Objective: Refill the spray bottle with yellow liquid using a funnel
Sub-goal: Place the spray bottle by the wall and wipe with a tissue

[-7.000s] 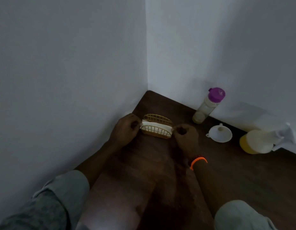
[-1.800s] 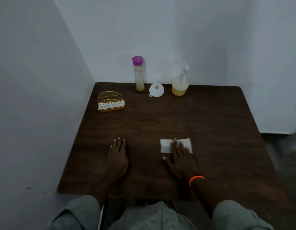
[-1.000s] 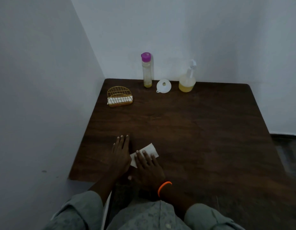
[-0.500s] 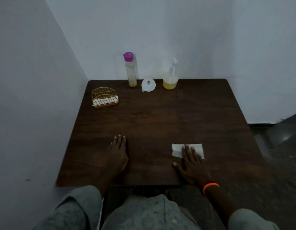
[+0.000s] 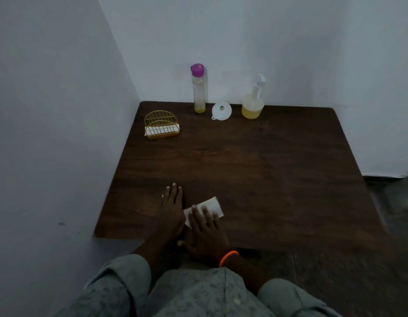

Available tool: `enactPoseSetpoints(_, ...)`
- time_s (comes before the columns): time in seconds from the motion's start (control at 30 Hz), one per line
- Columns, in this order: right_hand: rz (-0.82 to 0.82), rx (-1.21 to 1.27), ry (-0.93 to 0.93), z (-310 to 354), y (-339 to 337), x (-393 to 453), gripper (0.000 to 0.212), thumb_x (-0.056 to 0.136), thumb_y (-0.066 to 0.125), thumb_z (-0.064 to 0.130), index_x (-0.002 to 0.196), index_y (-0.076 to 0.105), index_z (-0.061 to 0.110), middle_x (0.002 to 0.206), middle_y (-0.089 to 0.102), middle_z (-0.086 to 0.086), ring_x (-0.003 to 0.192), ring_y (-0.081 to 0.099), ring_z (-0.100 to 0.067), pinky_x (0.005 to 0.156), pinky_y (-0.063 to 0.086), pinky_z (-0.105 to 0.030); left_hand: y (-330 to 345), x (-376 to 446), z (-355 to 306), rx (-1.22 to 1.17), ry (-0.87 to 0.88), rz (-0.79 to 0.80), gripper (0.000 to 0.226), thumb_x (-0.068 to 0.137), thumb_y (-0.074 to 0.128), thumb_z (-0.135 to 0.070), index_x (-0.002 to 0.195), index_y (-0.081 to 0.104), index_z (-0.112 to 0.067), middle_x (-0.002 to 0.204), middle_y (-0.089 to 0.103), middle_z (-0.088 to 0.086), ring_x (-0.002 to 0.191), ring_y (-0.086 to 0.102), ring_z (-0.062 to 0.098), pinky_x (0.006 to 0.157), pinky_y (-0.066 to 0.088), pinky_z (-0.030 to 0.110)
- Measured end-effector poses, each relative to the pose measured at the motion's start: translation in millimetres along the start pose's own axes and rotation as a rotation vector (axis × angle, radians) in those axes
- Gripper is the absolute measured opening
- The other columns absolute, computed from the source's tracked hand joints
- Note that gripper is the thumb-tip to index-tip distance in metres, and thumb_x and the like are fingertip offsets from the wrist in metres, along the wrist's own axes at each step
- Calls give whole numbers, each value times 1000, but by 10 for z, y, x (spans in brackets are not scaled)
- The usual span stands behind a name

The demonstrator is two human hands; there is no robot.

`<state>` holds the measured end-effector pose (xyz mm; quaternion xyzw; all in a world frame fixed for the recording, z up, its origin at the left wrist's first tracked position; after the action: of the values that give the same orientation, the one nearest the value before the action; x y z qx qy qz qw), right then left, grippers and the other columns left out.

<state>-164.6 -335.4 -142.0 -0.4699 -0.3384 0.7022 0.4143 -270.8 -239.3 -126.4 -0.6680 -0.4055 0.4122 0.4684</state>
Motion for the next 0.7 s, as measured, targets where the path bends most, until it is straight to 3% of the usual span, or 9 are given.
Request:
enactPoseSetpoints(0.1, -16, -25, -56, 37, 112, -26, 97, 89, 23, 82, 156, 31, 12, 165, 23, -8, 152, 23, -33, 115, 32, -60, -12, -47, 64, 63, 14, 1, 70, 90, 22, -33, 150, 38, -1, 159, 30, 20, 148, 28, 37, 118, 26, 50)
enactPoseSetpoints(0.2, -67, -49, -42, -175, 34, -174, 95, 91, 21, 81, 157, 27, 12, 166, 20, -7, 153, 20, -29, 118, 29, -57, 50, -56, 72, 89, 37, -4, 65, 86, 31, -25, 144, 46, 1, 152, 41, 24, 140, 40, 39, 112, 35, 52)
enactPoseSetpoints(0.27, -95, -26, 38, -389, -57, -324, 93, 92, 20, 79, 158, 24, 13, 167, 17, -5, 154, 16, -27, 120, 25, -54, 86, -51, 24, 51, 61, -17, 60, 87, 34, -20, 141, 50, 1, 149, 45, 25, 137, 44, 41, 108, 39, 53)
enactPoseSetpoints(0.4, -168, -2, 240, -929, -155, -689, 92, 93, 18, 78, 160, 0, 18, 167, -10, 1, 155, -9, -21, 126, 7, -48, 139, -64, -159, 95, 145, -15, 63, 83, 42, -13, 144, 47, 0, 151, 43, 22, 139, 42, 39, 110, 37, 50)
enactPoseSetpoints(0.53, -183, 63, 426, -1417, -187, -1069, 93, 91, 13, 79, 159, -11, 20, 166, -18, 2, 154, -12, -21, 126, 6, -49, 184, -92, -375, 131, 210, -27, 59, 89, 45, -15, 147, 43, -1, 152, 41, 23, 140, 41, 38, 112, 38, 49)
enactPoseSetpoints(0.7, -175, 129, 498, -1403, -191, -1136, 98, 89, 15, 82, 157, -17, 19, 164, -23, -1, 154, -15, -26, 126, 4, -51, 270, -184, -435, 107, 202, -4, 60, 92, 42, -15, 151, 37, -4, 156, 34, 22, 144, 36, 37, 115, 35, 48)
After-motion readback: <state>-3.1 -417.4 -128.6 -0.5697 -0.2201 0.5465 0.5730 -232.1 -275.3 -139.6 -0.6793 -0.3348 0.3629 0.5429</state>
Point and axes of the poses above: each hand's wrist, its own x-axis towards the middle knuckle, its own y-axis out of the palm, z = x × y, the point moved 6 cm from there along x, towards the middle knuckle
